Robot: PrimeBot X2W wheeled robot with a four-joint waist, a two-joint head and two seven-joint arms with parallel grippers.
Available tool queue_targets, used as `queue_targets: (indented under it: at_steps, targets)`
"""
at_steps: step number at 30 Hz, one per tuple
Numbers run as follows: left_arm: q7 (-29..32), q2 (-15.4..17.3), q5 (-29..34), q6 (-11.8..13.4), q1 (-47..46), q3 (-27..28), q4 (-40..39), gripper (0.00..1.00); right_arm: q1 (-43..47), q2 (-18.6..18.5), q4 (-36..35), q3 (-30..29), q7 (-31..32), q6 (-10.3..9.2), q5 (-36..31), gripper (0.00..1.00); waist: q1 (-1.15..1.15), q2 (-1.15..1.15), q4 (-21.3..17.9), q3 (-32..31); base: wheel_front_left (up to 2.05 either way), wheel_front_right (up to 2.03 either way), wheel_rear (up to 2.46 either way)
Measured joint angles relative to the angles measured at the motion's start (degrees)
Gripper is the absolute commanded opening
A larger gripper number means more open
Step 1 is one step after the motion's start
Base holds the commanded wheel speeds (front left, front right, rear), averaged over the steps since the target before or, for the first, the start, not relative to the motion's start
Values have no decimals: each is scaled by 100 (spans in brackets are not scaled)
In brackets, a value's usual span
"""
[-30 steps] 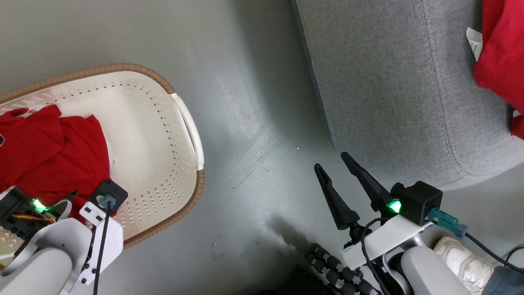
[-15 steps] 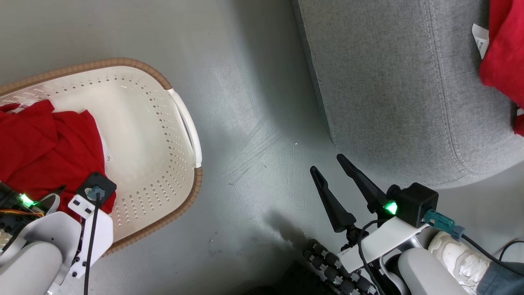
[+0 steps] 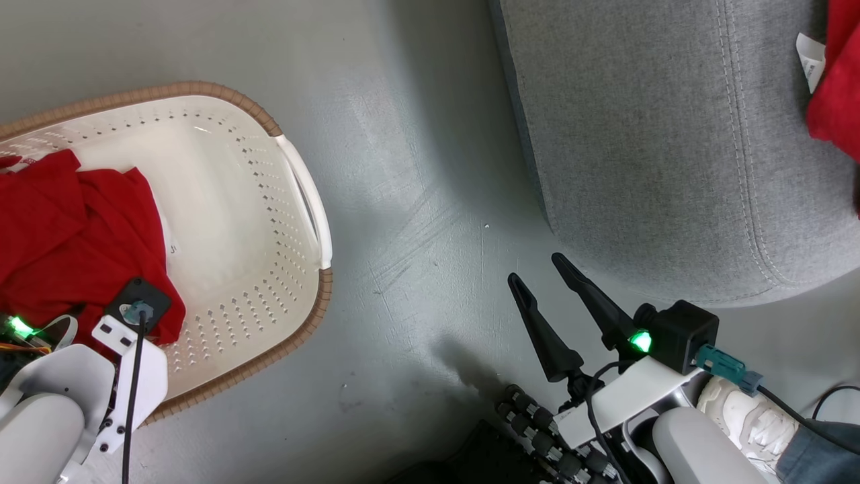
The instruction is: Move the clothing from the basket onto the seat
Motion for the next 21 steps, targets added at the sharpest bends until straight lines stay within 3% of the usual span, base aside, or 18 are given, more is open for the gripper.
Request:
queue_targets:
  at_steps: [21]
  targets:
    - [-2,114,0,0,-114,62,83,100,-2,0,-30,30,0,0,0,100,0,0,-25,179,0,0,0]
